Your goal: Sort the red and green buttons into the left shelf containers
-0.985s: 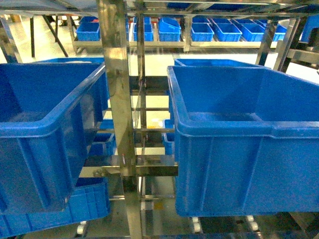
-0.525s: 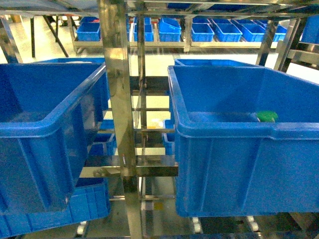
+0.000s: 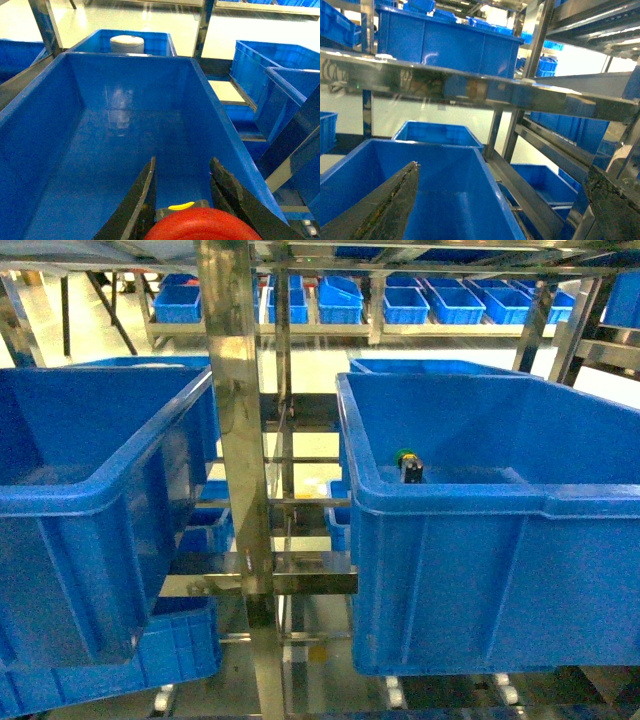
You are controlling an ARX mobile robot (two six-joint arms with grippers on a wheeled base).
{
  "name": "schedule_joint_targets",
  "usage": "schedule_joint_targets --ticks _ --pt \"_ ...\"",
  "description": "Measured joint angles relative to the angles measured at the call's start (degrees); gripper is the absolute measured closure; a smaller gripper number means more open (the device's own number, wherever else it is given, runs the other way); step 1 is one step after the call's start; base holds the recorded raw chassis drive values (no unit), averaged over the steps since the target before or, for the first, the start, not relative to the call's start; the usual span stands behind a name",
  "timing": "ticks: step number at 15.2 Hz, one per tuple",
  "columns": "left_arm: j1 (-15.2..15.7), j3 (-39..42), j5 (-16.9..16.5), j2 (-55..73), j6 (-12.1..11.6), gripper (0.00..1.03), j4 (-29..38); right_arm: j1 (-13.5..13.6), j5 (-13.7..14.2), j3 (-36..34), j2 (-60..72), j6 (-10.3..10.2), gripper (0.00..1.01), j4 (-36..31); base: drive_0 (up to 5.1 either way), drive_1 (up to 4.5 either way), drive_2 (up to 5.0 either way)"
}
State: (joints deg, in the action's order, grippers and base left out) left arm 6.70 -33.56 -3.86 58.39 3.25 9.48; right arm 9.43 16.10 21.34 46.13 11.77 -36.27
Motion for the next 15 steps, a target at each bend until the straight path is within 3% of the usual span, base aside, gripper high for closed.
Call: schedule_joint_targets --ticks 3,6,10,13,15 --pt "0.1 -0.3 -0.4 2.1 -0.1 0.74 3.3 0.0 0.0 -0.2 0.2 -0.1 0.03 0.1 0.0 0.0 0.0" --pt "0.3 -4.2 1.2 12.5 -1.3 0.74 9.7 0.0 0.0 -0.2 0.2 -0.1 0.03 0.2 0.0 0.0 0.0" --pt "0.2 -18.3 5.7 33.8 -6.8 0.74 11.8 0.0 0.0 -0.2 0.2 -0.1 0.03 0.1 0.0 0.0 0.0" --pt "1.8 -15.5 3.8 33.7 -8.4 0.42 11.3 0.0 0.0 -0.2 0.3 -0.1 0.03 0.2 0.0 0.0 0.0" --pt "3.1 -9.0 0.2 19.8 -6.2 0.15 10.1 0.0 0.0 -0.2 0.3 -0.1 0.03 0.1 0.0 0.0 0.0"
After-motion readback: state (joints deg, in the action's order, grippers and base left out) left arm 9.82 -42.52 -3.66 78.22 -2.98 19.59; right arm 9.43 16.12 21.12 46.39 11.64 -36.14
